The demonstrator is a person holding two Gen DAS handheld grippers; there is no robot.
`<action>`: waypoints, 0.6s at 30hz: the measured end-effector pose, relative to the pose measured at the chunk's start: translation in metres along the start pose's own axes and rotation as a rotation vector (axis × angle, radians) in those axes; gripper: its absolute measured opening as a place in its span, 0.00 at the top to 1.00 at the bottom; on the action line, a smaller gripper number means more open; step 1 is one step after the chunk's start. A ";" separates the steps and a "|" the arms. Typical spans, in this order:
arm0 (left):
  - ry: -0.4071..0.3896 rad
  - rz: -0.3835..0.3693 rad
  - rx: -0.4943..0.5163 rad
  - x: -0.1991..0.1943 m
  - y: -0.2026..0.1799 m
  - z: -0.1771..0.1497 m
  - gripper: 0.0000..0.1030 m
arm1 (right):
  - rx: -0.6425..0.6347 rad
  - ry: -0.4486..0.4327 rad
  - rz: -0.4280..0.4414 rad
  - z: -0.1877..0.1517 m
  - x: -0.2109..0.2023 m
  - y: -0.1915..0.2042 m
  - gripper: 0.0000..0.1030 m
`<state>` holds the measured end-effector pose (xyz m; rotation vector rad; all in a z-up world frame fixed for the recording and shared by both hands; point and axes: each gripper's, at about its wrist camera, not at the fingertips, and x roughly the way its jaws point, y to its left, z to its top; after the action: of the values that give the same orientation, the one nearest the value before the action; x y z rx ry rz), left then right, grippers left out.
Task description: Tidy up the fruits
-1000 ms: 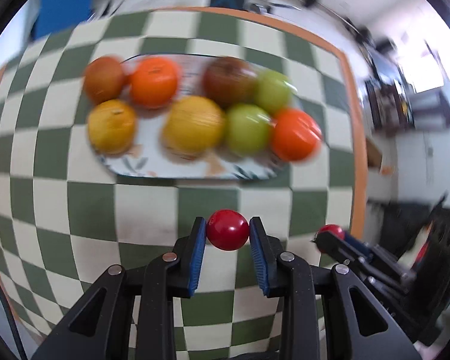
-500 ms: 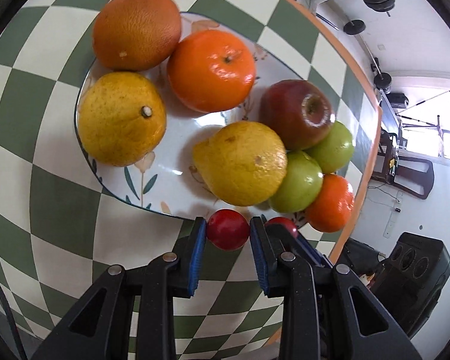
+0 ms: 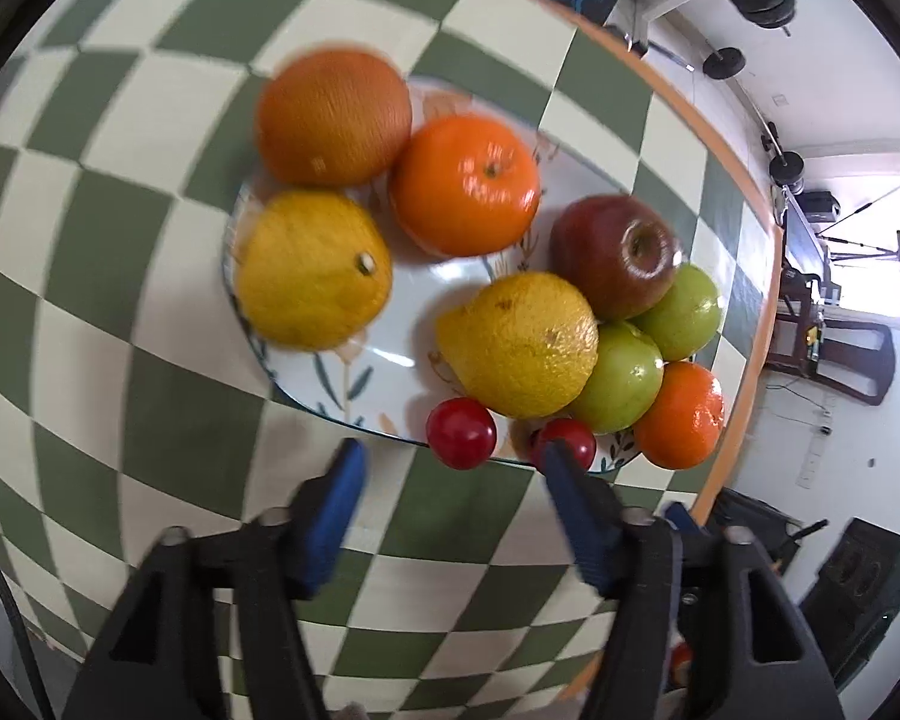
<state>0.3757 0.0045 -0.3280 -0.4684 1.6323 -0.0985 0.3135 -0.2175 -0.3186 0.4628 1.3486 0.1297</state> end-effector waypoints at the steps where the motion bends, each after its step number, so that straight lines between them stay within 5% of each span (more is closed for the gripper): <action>1: -0.022 0.023 0.015 -0.005 -0.001 -0.002 0.30 | -0.016 -0.015 -0.029 -0.002 -0.007 0.000 0.25; 4: -0.085 0.123 0.074 -0.017 -0.004 -0.012 0.09 | -0.064 -0.058 -0.134 -0.002 -0.023 0.002 0.12; 12: -0.234 0.329 0.150 -0.034 0.001 -0.045 0.08 | -0.160 -0.128 -0.256 -0.002 -0.050 0.012 0.07; 18: -0.363 0.372 0.175 -0.060 -0.001 -0.068 0.08 | -0.197 -0.169 -0.277 -0.009 -0.066 0.026 0.07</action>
<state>0.3124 0.0107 -0.2633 -0.0375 1.3141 0.1164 0.2943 -0.2150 -0.2494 0.1153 1.2062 -0.0056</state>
